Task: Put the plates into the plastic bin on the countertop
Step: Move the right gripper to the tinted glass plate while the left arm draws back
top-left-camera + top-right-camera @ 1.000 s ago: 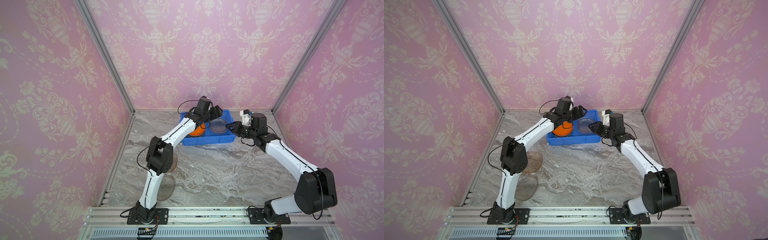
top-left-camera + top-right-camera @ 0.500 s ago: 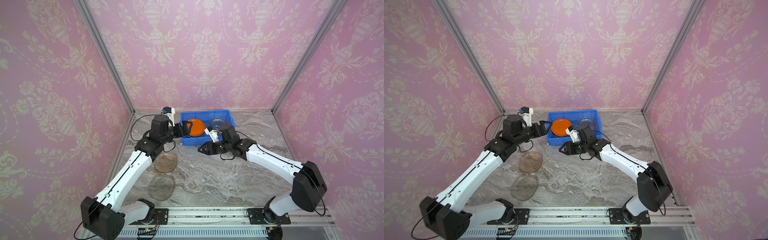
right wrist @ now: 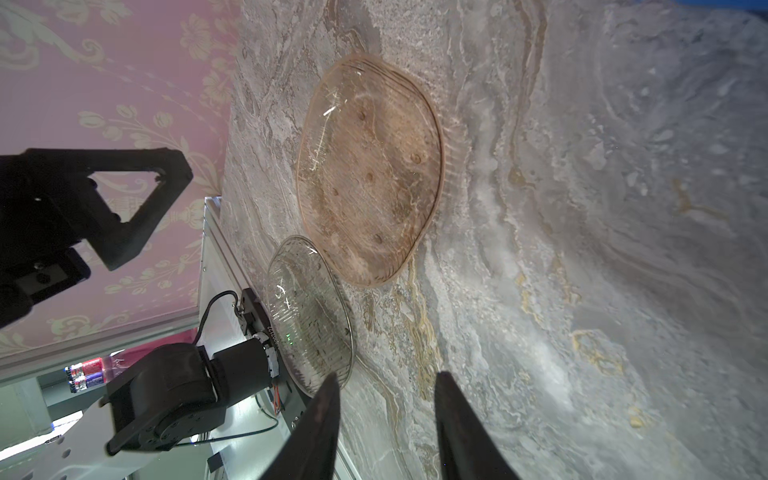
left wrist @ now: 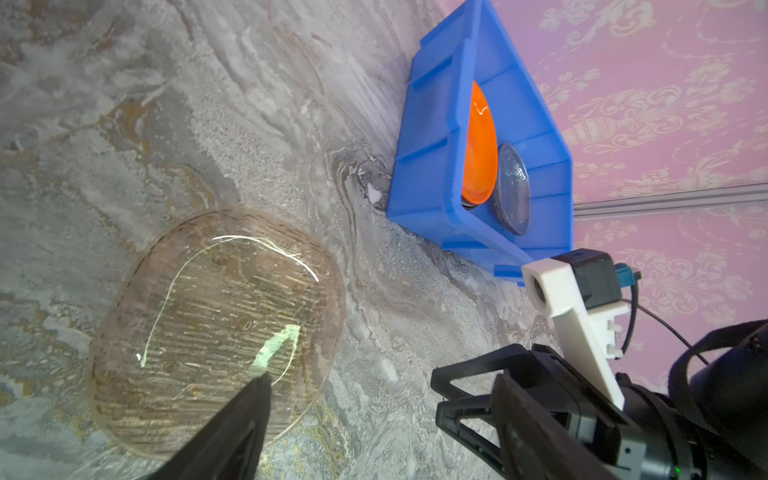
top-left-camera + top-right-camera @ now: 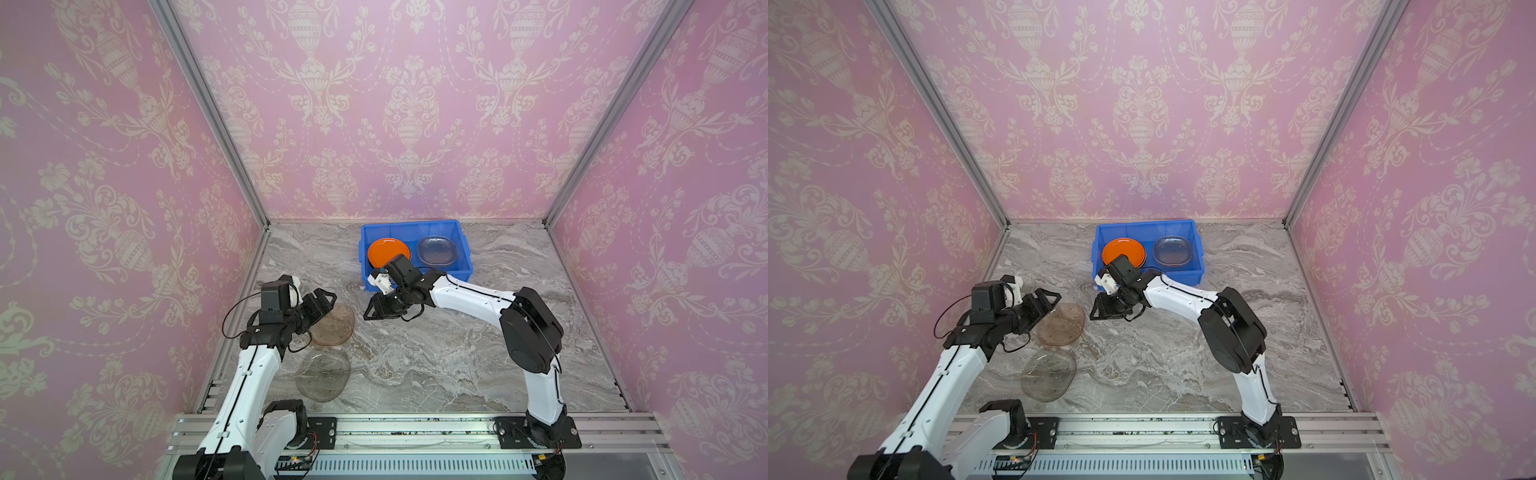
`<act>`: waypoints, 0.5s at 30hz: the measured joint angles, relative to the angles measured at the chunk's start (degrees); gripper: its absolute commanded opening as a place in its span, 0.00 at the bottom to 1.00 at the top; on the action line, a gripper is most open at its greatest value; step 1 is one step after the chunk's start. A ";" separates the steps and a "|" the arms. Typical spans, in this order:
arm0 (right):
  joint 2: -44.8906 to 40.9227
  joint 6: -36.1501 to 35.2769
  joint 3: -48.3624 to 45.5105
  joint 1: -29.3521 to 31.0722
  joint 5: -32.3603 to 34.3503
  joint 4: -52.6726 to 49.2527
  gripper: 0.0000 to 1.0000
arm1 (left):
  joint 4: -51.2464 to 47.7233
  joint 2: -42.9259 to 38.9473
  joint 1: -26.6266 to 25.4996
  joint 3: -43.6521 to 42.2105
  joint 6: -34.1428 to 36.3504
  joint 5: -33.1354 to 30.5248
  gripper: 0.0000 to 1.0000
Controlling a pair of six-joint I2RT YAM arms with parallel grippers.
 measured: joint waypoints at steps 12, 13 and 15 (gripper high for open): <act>12.13 -0.79 8.63 1.49 -3.19 -5.44 0.32 | 3.08 -0.07 6.23 -3.10 -1.88 5.75 0.81; 12.52 -0.79 9.38 1.49 -3.37 -5.57 0.32 | 3.13 -0.24 6.58 -3.28 -1.90 5.86 0.81; 13.11 -0.79 10.49 1.49 -3.72 -5.68 0.33 | 3.23 -0.83 7.39 -3.91 -1.90 6.12 0.80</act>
